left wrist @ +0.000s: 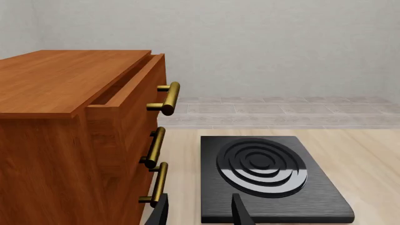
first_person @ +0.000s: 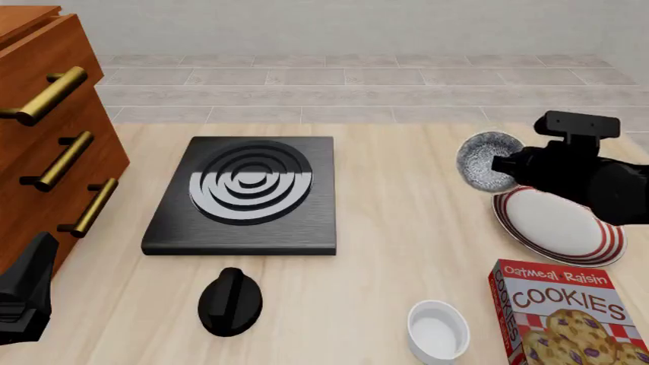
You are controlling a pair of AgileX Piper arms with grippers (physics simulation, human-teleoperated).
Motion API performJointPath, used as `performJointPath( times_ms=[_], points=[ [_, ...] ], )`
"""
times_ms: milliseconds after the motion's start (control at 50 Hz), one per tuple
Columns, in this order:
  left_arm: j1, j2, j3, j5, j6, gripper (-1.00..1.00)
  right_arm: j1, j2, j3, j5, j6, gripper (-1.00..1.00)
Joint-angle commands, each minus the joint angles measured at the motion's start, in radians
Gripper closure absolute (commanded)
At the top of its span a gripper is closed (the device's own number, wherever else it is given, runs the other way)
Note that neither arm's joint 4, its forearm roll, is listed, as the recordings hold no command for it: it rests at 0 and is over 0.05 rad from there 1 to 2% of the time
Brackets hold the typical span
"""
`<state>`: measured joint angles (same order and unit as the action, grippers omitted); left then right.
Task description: Pick the akita bowl on the stove and place it on the plate.
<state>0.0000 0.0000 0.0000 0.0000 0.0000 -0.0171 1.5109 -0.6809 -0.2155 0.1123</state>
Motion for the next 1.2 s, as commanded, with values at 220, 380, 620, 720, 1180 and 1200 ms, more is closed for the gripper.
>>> performJointPath(
  times_ms=[220, 380, 620, 720, 1180, 1200],
  points=[
    [0.000, 0.000, 0.000, 0.000, 0.000, -1.00, -0.085, -0.071, 0.081, 0.005, -0.014, 1.00],
    [0.000, 0.000, 0.000, 0.000, 0.000, -1.00, -0.120, -0.105, 0.093, 0.029, -0.032, 1.00],
    [0.000, 0.000, 0.000, 0.000, 0.000, -1.00, -0.161, -0.120, 0.111, 0.031, -0.043, 1.00],
    [0.000, 0.000, 0.000, 0.000, 0.000, -1.00, -0.178, -0.119, 0.123, 0.021, -0.048, 1.00],
    [0.000, 0.000, 0.000, 0.000, 0.000, -1.00, -0.239, -0.063, 0.181, -0.081, -0.042, 1.00],
    [0.000, 0.000, 0.000, 0.000, 0.000, -1.00, -0.245, -0.056, 0.183, -0.088, -0.044, 1.00]
  ],
)
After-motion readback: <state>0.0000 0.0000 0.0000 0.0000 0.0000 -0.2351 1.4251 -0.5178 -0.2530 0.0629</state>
